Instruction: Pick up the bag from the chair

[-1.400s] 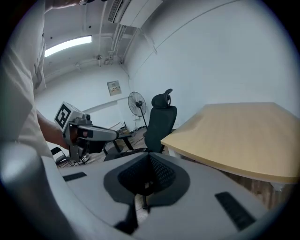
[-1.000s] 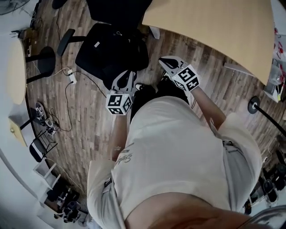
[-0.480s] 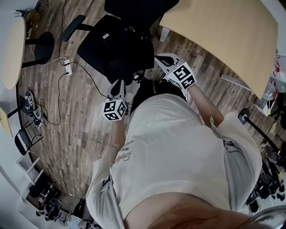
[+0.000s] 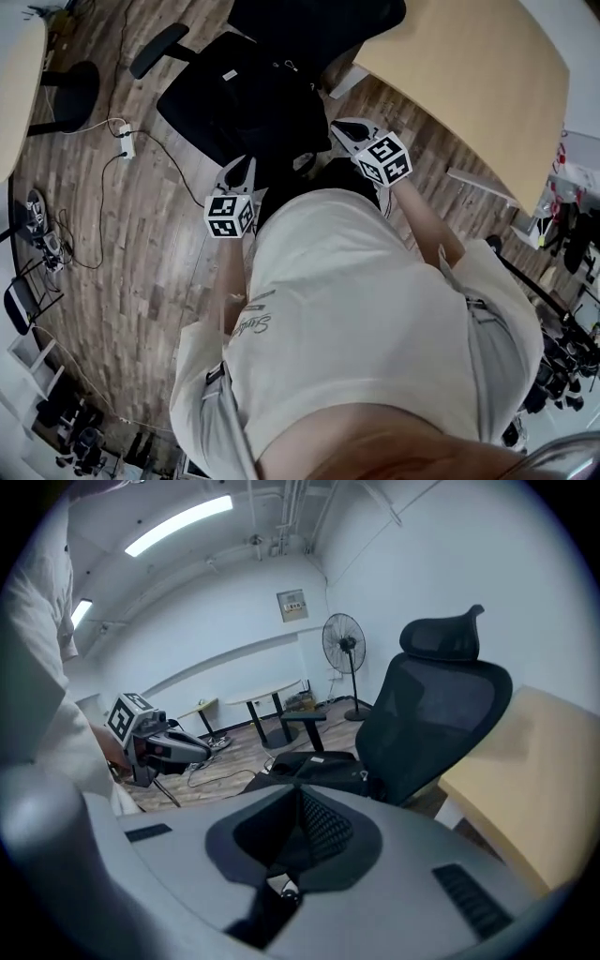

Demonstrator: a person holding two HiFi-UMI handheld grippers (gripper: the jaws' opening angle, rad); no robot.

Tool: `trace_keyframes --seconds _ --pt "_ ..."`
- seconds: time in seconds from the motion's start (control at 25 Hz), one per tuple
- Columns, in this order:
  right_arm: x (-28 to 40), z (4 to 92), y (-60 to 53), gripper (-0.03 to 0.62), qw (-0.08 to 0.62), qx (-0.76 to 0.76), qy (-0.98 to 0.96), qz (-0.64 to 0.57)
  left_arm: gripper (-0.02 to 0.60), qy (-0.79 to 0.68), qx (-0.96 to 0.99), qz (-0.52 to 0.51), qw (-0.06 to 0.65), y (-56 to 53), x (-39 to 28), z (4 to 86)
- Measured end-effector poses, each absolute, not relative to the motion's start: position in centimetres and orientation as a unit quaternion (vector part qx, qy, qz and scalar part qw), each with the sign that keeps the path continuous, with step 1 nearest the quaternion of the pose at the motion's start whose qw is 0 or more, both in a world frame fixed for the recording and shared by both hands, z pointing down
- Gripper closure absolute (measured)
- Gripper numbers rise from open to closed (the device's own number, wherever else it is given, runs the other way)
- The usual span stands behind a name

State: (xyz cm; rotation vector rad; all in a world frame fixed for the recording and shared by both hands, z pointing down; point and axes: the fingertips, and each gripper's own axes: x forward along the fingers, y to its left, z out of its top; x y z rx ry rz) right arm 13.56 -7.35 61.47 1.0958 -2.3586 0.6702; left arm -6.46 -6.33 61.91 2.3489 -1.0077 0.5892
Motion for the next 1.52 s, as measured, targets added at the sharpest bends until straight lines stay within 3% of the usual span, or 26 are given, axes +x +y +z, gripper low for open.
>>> trace_keyframes --seconds 0.12,0.52,0.64,0.76,0.96,1.28,1.52 --pt "11.6 64.7 -6.7 0.513 0.252 0.372 -0.845 0.291 0.547 -0.343 0.867 0.240 0.271 -5.6 -7.4 64.2" --pt "11.8 72.5 -5.0 0.510 0.339 0.303 -0.825 0.335 0.542 -0.311 0.837 0.277 0.354 -3.5 -7.8 68.3" --pt "12.9 76.1 -3.9 0.492 0.362 0.275 -0.812 0.365 0.451 -0.302 0.825 0.309 0.363 -2.5 -7.8 69.4" --pt "13.2 78.9 -2.5 0.450 0.376 0.231 -0.807 0.392 0.448 -0.287 0.818 0.340 0.365 -1.8 -7.4 70.5" --pt "12.7 81.9 -2.0 0.442 0.381 0.192 -0.815 0.392 0.440 -0.257 0.808 0.380 0.371 -0.7 -6.8 72.9" --pt "9.6 83.4 -1.4 0.424 0.350 0.083 -0.842 0.403 0.425 -0.182 0.811 0.343 0.438 0.7 -4.6 73.3" --pt "8.2 84.3 -1.6 0.437 0.335 0.051 -0.828 0.447 0.425 -0.138 0.804 0.371 0.444 0.6 -3.4 75.5"
